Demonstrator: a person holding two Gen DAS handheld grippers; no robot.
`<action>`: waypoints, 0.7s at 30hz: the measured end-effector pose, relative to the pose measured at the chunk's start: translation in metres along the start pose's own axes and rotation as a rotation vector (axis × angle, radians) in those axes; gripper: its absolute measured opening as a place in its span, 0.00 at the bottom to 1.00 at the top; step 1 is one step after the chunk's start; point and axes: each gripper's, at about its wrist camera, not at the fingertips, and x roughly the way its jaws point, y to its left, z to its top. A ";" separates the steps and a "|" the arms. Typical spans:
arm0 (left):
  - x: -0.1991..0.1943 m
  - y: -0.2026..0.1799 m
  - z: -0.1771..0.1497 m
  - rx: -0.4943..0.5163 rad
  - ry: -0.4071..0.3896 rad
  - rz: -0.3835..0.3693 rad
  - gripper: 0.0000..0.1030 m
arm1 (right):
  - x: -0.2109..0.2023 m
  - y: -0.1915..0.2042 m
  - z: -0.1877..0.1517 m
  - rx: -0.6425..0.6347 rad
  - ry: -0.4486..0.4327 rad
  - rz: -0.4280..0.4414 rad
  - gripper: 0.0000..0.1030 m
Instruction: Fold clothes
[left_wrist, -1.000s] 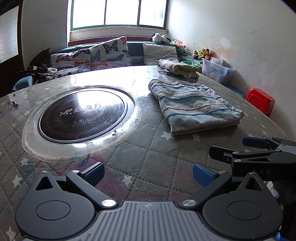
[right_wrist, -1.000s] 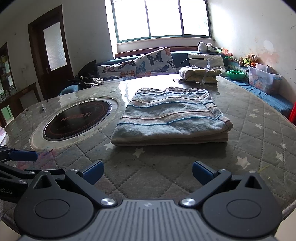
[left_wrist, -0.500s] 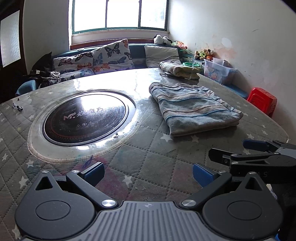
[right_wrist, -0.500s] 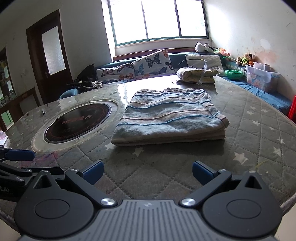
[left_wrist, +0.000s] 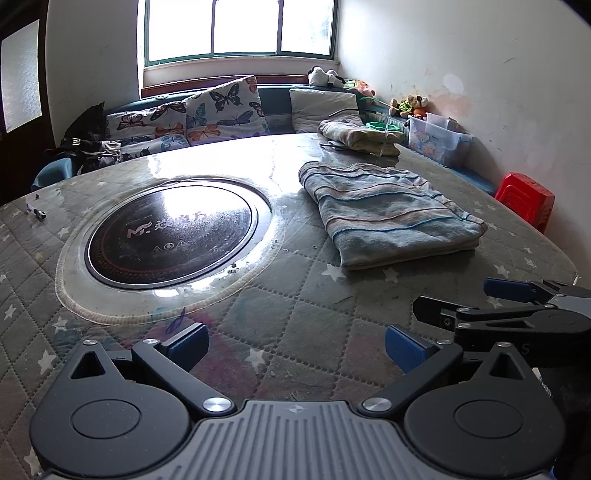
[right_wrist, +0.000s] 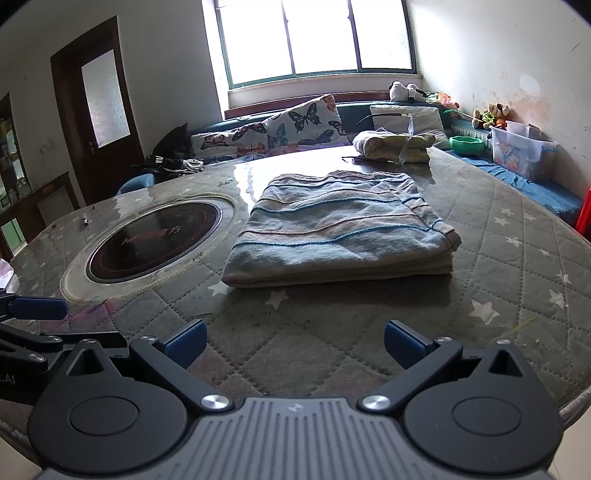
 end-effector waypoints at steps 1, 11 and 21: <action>0.000 0.000 0.000 0.001 0.001 0.000 1.00 | 0.000 0.000 0.000 0.000 0.001 0.000 1.00; 0.004 0.000 0.001 0.004 0.012 -0.007 1.00 | 0.005 -0.001 0.001 -0.004 0.011 -0.003 1.00; 0.010 0.001 0.003 -0.001 0.022 -0.012 1.00 | 0.012 0.000 0.003 -0.012 0.022 -0.002 1.00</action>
